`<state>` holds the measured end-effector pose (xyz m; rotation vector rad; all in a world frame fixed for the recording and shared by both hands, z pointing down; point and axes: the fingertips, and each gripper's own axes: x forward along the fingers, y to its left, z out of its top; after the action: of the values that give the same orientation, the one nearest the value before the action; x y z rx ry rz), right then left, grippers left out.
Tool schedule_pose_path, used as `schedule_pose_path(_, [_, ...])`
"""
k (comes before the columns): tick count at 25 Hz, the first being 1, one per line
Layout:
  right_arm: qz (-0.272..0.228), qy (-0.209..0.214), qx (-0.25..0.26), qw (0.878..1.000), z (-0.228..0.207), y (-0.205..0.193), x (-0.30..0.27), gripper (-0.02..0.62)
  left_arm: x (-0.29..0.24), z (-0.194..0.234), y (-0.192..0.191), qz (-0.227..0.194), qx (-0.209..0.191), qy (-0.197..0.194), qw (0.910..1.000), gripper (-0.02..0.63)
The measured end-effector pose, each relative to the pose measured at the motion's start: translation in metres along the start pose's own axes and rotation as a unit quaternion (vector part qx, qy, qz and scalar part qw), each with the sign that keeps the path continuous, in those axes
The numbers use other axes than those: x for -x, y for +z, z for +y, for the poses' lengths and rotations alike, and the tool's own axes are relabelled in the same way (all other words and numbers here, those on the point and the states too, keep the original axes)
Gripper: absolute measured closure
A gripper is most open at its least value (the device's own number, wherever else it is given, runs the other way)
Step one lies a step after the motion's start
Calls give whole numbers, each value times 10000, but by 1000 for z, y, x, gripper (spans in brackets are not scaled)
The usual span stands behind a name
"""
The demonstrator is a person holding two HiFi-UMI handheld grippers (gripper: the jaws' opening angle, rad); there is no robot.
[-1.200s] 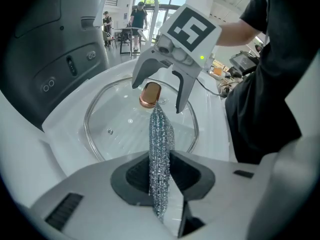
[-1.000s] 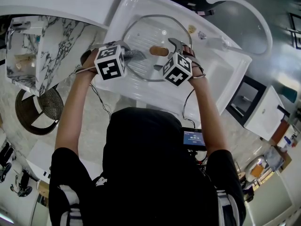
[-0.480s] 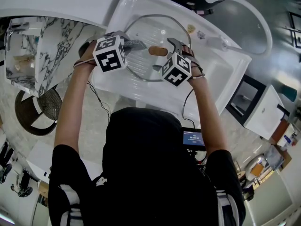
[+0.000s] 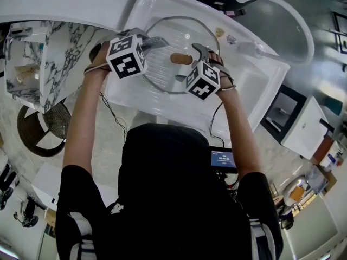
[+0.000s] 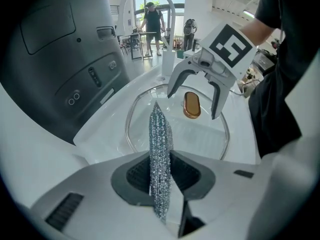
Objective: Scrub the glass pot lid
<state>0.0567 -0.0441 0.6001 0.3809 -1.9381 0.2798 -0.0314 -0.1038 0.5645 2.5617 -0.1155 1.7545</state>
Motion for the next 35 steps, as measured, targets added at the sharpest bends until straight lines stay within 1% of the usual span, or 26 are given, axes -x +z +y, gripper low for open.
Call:
schedule_pose_path(4, [5, -10, 4, 10000, 0, 0, 0, 100, 1, 10, 3, -14, -17, 255, 9997, 526])
schedule_pose_path(7, [9, -14, 7, 10000, 0, 0, 1, 100, 0, 22, 10, -84, -38, 612, 9981, 528])
schedule_pose_path(10, [0, -19, 9, 10000, 0, 0, 0, 100, -3, 29, 17, -118, -188, 948, 9953, 528])
schedule_pose_path(13, [-12, -9, 5, 10000, 0, 0, 0, 100, -7, 33, 21, -115, -328, 1171, 9925, 528])
schedule_pose_path(19, [-21, 9, 2, 10000, 0, -1, 1, 100, -8, 32, 23, -121, -640, 1441, 9874, 528])
schedule_pose_path(26, [-19, 0, 8, 10000, 0, 0, 1, 100, -11, 15, 20, -157, -905, 1702, 9811, 528])
schedule_pose_path(35, [-10, 6, 0, 10000, 0, 0, 1, 100, -10, -2, 13, -147, -1062, 1844, 9770, 528])
